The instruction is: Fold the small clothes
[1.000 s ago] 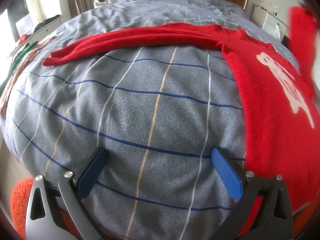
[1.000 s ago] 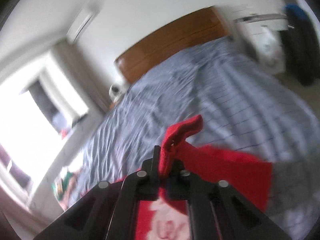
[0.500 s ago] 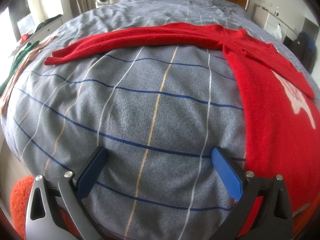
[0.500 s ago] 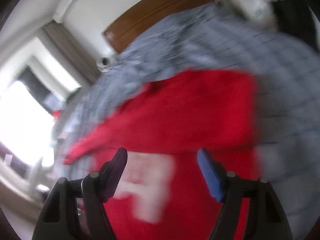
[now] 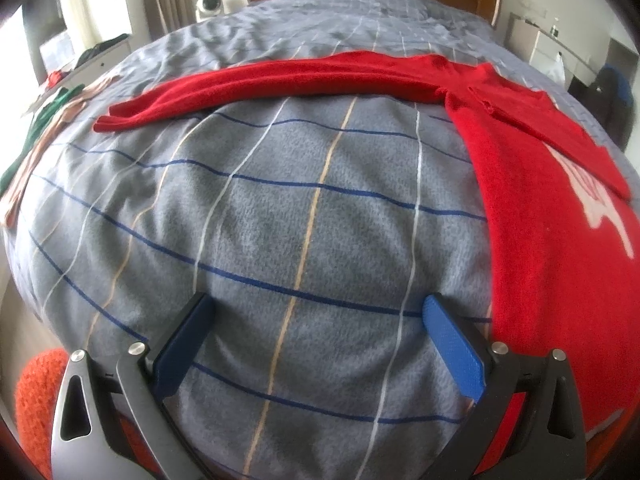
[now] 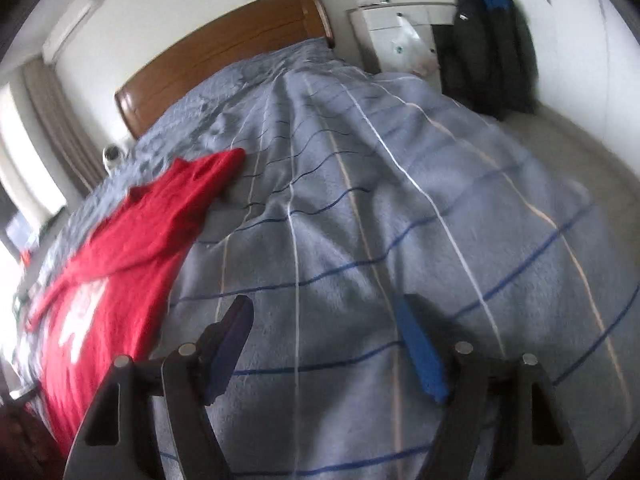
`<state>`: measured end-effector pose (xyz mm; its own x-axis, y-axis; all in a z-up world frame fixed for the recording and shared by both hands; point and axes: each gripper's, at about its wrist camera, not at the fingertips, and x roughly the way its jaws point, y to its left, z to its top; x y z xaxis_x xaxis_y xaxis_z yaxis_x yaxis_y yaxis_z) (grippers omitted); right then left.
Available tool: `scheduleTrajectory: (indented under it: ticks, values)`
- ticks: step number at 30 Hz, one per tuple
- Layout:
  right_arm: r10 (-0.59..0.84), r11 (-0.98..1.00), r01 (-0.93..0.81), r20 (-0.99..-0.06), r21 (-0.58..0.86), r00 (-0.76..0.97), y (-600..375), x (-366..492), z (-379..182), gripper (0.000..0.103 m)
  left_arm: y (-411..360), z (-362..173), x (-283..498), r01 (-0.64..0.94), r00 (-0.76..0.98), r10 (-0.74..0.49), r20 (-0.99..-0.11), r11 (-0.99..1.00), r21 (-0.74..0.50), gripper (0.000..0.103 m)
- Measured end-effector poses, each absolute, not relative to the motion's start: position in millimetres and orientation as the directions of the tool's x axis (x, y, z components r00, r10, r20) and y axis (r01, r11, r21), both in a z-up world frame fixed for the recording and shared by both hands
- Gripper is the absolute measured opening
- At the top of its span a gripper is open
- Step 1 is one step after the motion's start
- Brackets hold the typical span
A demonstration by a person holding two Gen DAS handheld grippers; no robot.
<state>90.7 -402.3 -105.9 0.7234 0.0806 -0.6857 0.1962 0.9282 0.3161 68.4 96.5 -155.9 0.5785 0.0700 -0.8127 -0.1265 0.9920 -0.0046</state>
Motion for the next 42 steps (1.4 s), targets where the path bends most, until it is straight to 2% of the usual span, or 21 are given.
scheduleTrajectory:
  ticks: [13, 42]
  values:
    - [0.071, 0.941, 0.184, -0.695, 0.285, 0.715, -390, 102, -114, 0.084, 97, -155, 70, -0.126, 0.548, 0.06, -0.834, 0.992, -0.012, 0.103]
    - [0.072, 0.94, 0.182, -0.69, 0.287, 0.72, -389, 101, -115, 0.084, 96, -156, 69, -0.092, 0.552, 0.053, -0.832, 0.996, 0.002, 0.103]
